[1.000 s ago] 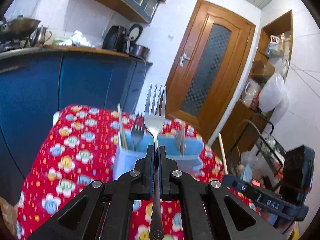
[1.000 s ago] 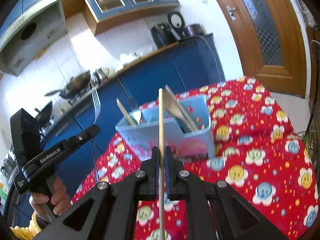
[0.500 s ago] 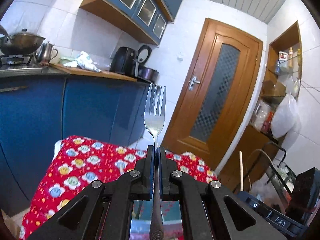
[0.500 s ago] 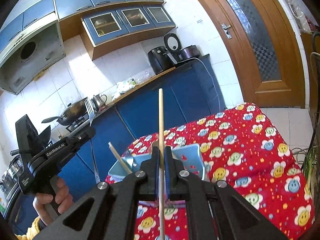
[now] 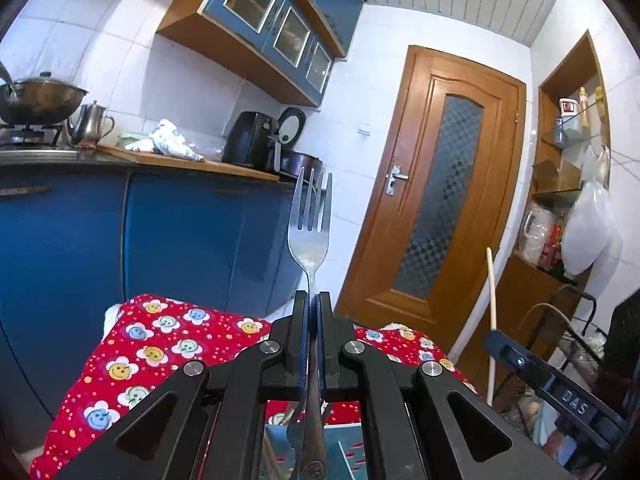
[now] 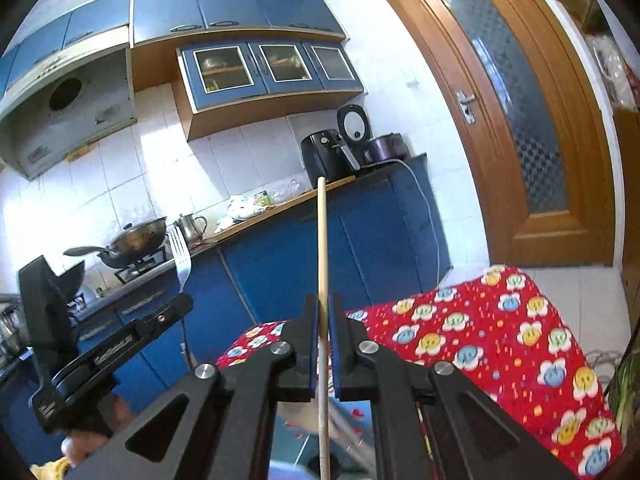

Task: Organize utensils
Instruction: 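Lift both and carry them over the blue box, lowering them inside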

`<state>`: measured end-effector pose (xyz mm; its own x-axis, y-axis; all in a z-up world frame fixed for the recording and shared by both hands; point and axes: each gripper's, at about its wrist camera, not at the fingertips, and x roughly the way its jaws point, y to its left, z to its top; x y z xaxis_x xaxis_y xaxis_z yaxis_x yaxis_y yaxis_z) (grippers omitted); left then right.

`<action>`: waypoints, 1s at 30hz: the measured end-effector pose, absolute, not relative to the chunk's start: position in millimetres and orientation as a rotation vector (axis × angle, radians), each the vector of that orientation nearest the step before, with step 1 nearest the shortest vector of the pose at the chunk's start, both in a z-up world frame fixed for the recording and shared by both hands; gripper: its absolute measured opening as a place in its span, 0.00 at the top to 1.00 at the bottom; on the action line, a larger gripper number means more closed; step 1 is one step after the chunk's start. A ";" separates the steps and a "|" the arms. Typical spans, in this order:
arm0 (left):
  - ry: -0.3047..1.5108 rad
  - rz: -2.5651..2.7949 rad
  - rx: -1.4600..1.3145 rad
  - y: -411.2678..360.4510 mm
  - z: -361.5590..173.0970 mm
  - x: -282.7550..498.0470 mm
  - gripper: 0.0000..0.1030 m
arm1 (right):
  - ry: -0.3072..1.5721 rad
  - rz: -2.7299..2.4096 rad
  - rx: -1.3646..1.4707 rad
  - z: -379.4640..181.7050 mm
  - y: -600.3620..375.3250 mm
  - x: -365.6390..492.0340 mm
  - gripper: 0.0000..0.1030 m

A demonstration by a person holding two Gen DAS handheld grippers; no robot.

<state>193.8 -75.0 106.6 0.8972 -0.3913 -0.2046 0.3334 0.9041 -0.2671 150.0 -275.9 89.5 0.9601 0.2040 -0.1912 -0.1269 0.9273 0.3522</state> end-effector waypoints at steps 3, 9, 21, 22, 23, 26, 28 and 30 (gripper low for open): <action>0.252 -0.373 -0.227 -76.5 99.2 196.4 0.97 | 0.205 0.153 0.296 85.3 -270.6 158.1 0.94; 0.239 -0.361 -0.205 -77.9 86.4 190.5 0.97 | 0.192 0.117 0.217 72.0 -265.0 163.1 0.94; 0.266 -0.383 -0.136 -82.9 80.4 173.6 0.95 | 0.295 0.110 0.156 54.5 -261.6 160.6 0.94; 0.266 -0.381 -0.133 -81.8 80.7 171.8 0.95 | 0.306 0.112 0.162 53.7 -262.5 159.9 0.94; 0.264 -0.378 -0.133 -80.6 80.9 170.5 0.95 | 0.315 0.115 0.173 53.0 -263.6 159.3 0.93; 0.276 -0.386 -0.142 -76.8 83.6 166.4 0.93 | 0.334 0.133 0.228 53.4 -268.5 155.3 0.85; 0.295 -0.390 -0.156 -73.4 84.8 165.4 0.84 | 0.332 0.139 0.245 54.8 -269.1 151.7 0.74; 0.318 -0.402 -0.168 -71.6 83.6 166.2 0.79 | 0.328 0.146 0.253 57.6 -268.2 147.3 0.71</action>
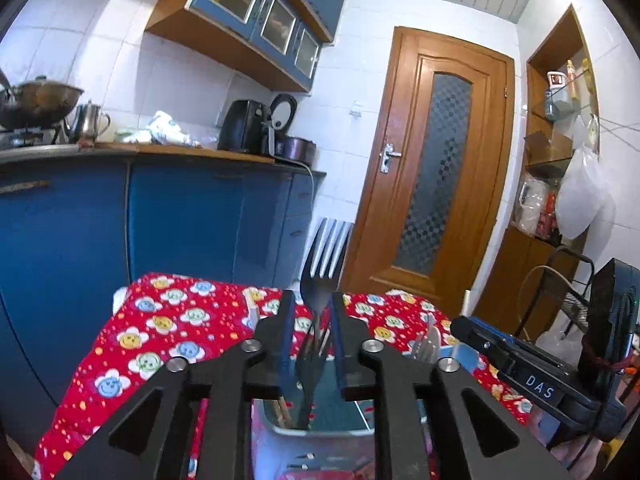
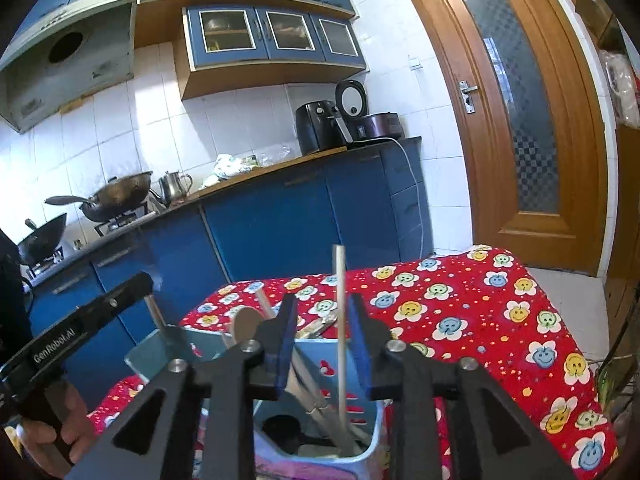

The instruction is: Organize utensils

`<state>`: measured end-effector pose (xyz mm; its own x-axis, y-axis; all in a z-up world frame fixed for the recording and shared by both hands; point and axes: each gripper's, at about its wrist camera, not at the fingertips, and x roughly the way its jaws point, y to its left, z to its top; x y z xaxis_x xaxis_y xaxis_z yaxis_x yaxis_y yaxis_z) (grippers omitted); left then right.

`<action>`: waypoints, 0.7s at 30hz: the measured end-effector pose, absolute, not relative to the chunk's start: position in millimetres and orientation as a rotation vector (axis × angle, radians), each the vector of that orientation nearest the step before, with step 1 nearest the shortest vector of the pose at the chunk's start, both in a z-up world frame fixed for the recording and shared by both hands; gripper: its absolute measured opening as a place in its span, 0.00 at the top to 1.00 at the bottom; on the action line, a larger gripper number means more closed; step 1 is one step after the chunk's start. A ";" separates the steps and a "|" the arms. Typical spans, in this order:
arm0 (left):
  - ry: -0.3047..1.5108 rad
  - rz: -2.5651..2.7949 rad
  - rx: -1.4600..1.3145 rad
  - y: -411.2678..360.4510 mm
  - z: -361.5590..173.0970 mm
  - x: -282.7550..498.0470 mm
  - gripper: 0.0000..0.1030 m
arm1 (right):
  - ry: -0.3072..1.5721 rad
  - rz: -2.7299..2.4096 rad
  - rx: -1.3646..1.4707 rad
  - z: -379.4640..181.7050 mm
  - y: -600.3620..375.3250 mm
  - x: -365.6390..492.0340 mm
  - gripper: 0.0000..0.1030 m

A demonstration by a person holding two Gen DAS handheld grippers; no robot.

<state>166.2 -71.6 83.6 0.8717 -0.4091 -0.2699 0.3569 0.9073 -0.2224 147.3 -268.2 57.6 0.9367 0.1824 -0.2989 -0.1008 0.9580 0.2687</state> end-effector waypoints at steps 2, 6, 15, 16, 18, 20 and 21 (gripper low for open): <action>0.331 -0.406 -0.176 -69.5 82.9 165.2 0.76 | 0.318 0.149 0.247 61.7 -266.2 140.8 0.69; 0.350 -0.414 -0.194 -62.1 84.2 160.0 0.73 | 0.305 0.153 0.247 68.7 -264.7 129.6 0.64; 0.405 -0.378 -0.230 -32.0 88.0 151.2 0.71 | 0.329 0.151 0.259 82.0 -269.5 114.6 0.61; 0.416 -0.370 -0.235 -27.9 86.5 151.6 0.71 | 0.340 0.150 0.261 84.0 -270.0 115.5 0.61; 0.429 -0.355 -0.239 -23.0 83.9 152.7 0.71 | 0.360 0.150 0.266 87.6 -270.7 117.4 0.61; 0.443 -0.334 -0.237 -19.0 81.0 154.2 0.71 | 0.379 0.155 0.279 91.4 -272.0 120.0 0.61; 0.455 -0.322 -0.233 -16.3 79.6 156.0 0.71 | 0.385 0.156 0.286 92.3 -272.8 120.5 0.61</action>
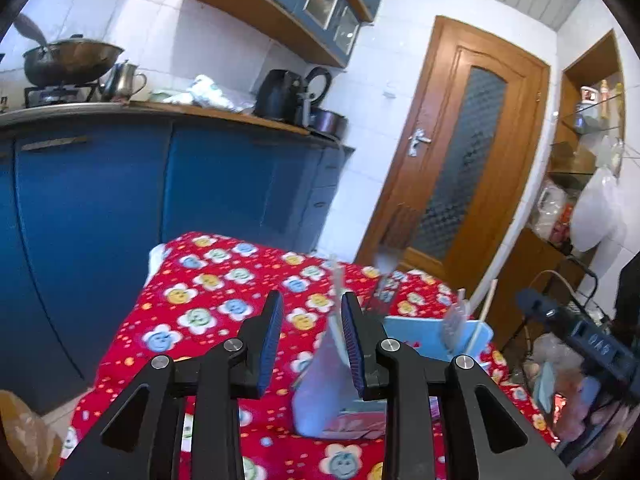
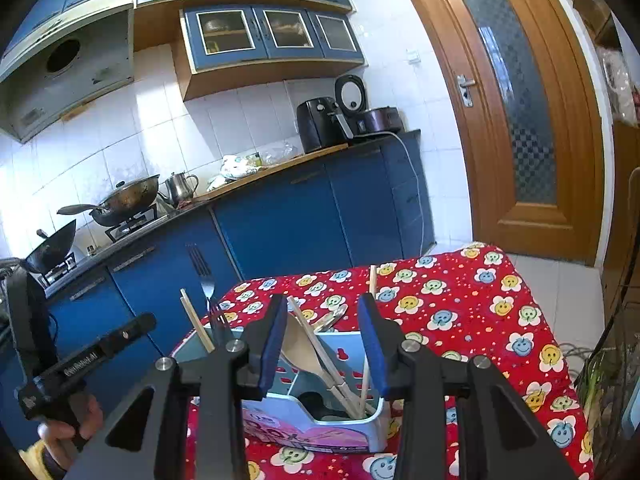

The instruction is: Organize utensils

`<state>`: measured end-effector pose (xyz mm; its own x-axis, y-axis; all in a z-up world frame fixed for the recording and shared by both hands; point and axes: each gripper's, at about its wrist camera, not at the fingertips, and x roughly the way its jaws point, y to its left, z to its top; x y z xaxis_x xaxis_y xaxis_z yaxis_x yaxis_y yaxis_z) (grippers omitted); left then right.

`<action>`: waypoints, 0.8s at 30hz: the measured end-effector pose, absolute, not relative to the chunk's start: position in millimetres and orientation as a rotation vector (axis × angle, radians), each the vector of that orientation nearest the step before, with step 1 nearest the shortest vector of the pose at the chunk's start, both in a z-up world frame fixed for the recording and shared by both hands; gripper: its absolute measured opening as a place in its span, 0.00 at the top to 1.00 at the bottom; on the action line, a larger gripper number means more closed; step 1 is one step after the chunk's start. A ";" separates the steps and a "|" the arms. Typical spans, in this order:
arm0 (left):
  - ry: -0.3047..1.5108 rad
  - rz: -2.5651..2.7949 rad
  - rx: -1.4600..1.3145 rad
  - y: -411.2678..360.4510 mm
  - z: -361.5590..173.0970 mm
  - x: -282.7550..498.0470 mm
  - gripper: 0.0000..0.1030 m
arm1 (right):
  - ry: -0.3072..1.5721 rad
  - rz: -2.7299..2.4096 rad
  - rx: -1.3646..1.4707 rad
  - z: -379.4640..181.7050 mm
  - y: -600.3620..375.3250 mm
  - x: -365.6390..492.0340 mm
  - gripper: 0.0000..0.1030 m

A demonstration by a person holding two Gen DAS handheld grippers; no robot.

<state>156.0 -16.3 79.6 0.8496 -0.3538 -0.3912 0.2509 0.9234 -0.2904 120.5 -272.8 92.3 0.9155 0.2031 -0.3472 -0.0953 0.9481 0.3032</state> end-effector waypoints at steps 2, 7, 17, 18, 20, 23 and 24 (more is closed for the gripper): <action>0.471 -0.308 -0.230 -11.8 77.3 159.1 0.71 | 0.392 0.158 0.304 94.2 -275.6 121.1 0.61; 0.523 -0.293 -0.165 -4.4 71.1 171.7 0.71 | 0.402 0.146 0.344 92.0 -283.3 119.3 0.61; 0.677 -0.387 -0.146 1.6 52.1 233.2 0.71 | 0.396 0.107 0.395 91.2 -304.2 119.0 0.60; 0.701 -0.406 -0.150 1.2 48.8 244.5 0.71 | 0.397 0.106 0.397 90.3 -305.8 119.2 0.60; 0.734 -0.410 -0.143 -0.6 44.6 261.6 0.71 | 0.400 0.100 0.397 88.1 -308.8 120.6 0.60; 0.770 -0.423 -0.123 -4.9 41.7 279.7 0.71 | 0.410 0.095 0.398 84.1 -313.4 124.1 0.60; 0.787 -0.434 -0.117 -7.6 41.2 286.3 0.71 | 0.415 0.092 0.398 82.7 -314.8 125.6 0.59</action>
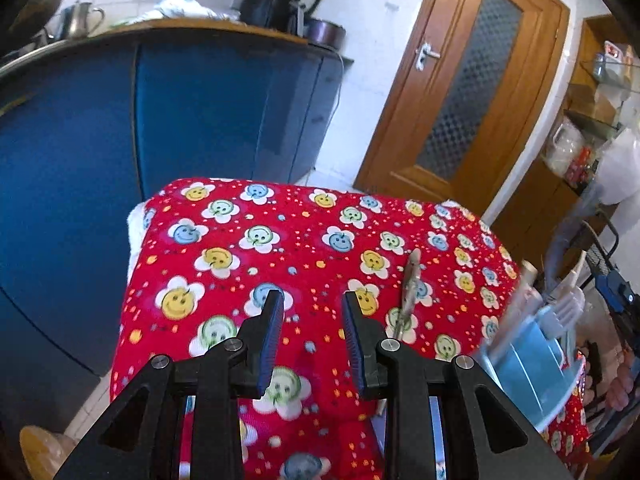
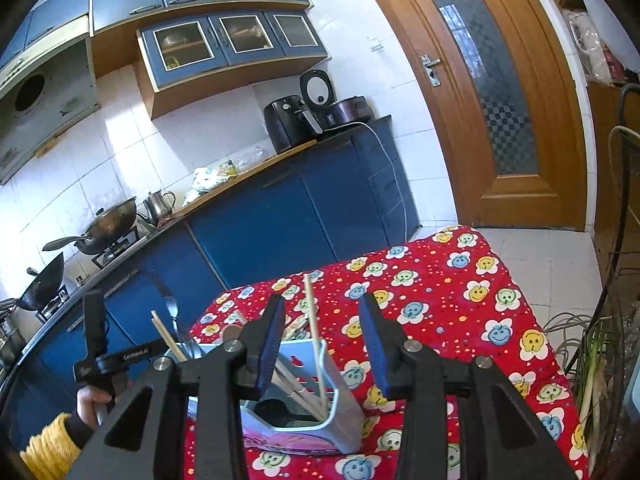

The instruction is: Organize utensils

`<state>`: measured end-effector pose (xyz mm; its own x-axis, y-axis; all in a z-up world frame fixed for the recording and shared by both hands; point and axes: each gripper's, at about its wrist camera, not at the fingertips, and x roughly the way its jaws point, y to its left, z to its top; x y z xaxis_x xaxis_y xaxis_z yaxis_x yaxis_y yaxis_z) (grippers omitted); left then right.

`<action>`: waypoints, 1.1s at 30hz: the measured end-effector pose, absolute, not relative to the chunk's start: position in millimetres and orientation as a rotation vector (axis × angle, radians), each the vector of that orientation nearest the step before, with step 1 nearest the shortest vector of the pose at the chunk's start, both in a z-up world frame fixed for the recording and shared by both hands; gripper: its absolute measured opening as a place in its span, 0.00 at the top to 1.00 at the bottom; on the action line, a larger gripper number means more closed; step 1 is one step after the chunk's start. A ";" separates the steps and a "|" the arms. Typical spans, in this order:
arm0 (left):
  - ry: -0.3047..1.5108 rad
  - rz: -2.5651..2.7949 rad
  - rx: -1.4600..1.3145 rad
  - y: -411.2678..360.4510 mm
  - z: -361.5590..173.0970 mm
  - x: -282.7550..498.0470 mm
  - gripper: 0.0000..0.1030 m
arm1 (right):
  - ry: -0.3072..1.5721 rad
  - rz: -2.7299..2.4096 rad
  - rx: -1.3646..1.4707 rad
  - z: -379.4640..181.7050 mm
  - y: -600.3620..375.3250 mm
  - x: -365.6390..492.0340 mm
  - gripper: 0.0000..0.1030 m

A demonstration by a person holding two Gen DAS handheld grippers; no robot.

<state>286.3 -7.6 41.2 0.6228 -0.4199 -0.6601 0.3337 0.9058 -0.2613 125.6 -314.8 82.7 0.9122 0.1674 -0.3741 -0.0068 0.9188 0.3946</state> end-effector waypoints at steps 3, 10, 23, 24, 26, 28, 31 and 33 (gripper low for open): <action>0.832 -0.466 -0.080 -19.4 42.4 303.4 0.71 | 0.425 0.088 0.401 79.0 -318.0 130.3 0.59; 0.903 -0.553 0.018 -52.6 40.3 343.0 0.71 | 0.444 0.083 0.435 65.3 -324.7 137.6 0.59; 1.080 -0.798 0.074 -112.5 4.0 392.1 0.71 | 0.491 -0.016 0.527 45.7 -351.4 138.4 0.59; 1.095 -0.823 0.067 -115.6 1.3 393.2 0.71 | 0.491 -0.022 0.525 45.2 -351.8 138.7 0.59; 1.106 -0.852 0.069 -120.7 -1.1 393.7 0.71 | 0.490 -0.032 0.523 44.7 -352.4 138.9 0.59; 1.118 -0.878 0.075 -124.0 -2.1 393.0 0.71 | 0.489 -0.038 0.521 43.9 -353.0 139.7 0.59; 1.135 -0.900 0.089 -129.5 -3.5 391.7 0.71 | 0.489 -0.043 0.517 42.3 -352.7 141.4 0.59; 1.143 -0.911 0.099 -135.4 -5.3 391.7 0.71 | 0.495 -0.043 0.520 40.0 -352.4 142.6 0.59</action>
